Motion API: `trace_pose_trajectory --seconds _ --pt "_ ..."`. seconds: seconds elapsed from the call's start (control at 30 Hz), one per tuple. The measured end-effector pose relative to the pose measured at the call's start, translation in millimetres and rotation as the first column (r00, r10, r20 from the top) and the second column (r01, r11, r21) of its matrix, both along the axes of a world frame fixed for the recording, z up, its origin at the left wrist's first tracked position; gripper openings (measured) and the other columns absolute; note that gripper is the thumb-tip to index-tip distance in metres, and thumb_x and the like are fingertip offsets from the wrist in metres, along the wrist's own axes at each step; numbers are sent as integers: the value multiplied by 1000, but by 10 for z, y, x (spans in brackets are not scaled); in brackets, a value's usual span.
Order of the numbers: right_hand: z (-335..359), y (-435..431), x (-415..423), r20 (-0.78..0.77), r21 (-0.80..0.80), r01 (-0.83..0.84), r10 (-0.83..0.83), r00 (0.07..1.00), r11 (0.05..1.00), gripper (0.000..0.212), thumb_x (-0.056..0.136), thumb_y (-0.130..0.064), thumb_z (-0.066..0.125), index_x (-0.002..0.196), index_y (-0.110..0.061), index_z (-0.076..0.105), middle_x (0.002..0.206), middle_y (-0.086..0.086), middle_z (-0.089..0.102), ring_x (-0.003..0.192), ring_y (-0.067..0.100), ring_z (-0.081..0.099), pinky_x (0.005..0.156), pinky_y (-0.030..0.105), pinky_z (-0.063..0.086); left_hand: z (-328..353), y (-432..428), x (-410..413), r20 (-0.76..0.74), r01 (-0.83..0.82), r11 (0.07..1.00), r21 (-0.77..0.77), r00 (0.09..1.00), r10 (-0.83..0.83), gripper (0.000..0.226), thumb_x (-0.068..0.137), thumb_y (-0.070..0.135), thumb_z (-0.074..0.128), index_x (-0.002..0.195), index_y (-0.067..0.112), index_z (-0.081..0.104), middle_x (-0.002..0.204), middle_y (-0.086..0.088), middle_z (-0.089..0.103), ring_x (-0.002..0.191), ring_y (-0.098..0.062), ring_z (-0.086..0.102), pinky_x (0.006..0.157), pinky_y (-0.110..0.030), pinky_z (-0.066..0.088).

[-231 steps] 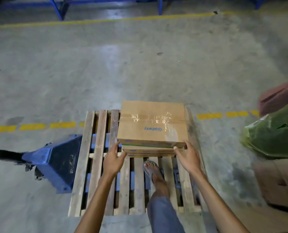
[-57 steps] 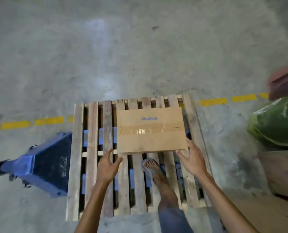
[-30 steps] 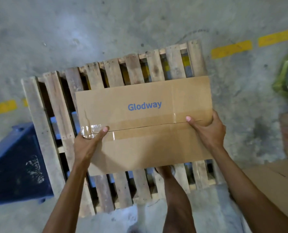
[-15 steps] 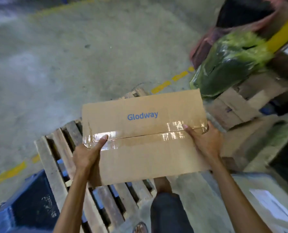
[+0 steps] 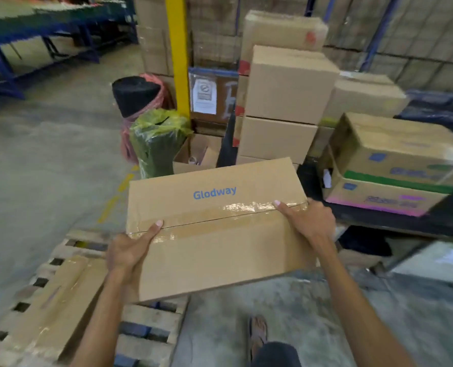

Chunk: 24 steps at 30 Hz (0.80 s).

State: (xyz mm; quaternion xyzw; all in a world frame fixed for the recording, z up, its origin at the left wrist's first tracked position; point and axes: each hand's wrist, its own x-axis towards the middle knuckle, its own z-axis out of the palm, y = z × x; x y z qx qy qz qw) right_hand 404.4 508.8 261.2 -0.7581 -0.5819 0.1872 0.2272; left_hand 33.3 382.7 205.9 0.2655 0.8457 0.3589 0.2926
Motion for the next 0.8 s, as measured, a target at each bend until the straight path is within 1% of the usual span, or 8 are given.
trace_pose_trajectory --seconds 0.1,0.17,0.27,0.33,0.47,0.57,0.67,0.8 --pt "125 -123 864 -23 29 112 -112 993 993 96 62 -94 58 111 -12 69 109 16 71 110 39 63 85 43 51 230 284 763 -9 105 994 7 994 -105 97 57 93 66 109 11 74 117 -20 73 109 -39 68 85 -40 52" --pt "209 -187 1466 -30 56 166 -164 986 985 96 61 -95 56 110 -14 69 103 14 71 107 38 64 80 41 50 360 448 1306 -26 165 986 24 986 -165 90 59 89 69 103 10 75 111 -20 74 103 -38 69 81 -40 53" --pt "374 -275 2417 -52 81 242 -238 970 967 92 61 -94 57 102 -12 69 97 14 68 103 38 66 73 36 44 486 687 2194 23 205 972 117 978 -209 90 47 93 70 94 16 79 96 -9 77 93 -30 72 85 -40 58" --pt "473 -281 2982 -54 114 288 -284 957 951 95 59 -97 54 96 -11 69 95 15 69 100 38 66 71 36 44 604 807 2753 19 234 958 164 971 -240 76 55 84 77 95 19 80 91 -3 75 92 -26 71 85 -36 55" --pt "789 -261 4235 -76 218 317 -307 949 923 86 61 -95 56 96 -18 72 83 8 64 97 37 67 69 36 46 895 1123 3946 3 268 937 224 961 -276 89 43 95 71 90 20 78 92 0 76 91 -28 71 91 -41 57" --pt "1077 -156 5047 -71 246 332 -325 943 910 83 65 -91 58 98 -16 73 85 9 64 98 38 67 69 36 43 1223 1365 4723 -5 304 911 278 949 -315 86 43 93 73 88 20 77 93 1 76 95 -27 70 95 -43 55" --pt "1361 92 5599 -101 256 352 -338 936 900 83 64 -93 57 95 -17 71 97 13 69 101 37 66 71 37 42 1566 1702 5212 48 332 882 335 929 -368 90 30 93 77 85 22 79 88 1 79 90 -26 74 93 -45 58" --pt "1651 651 6079 -121 303 349 -327 937 887 88 61 -97 53 93 -17 70 92 10 68 98 35 66 71 37 43 2045 2244 5664 20 388 847 364 906 -424 85 34 90 79 88 25 78 89 2 79 89 -26 74 93 -46 58"
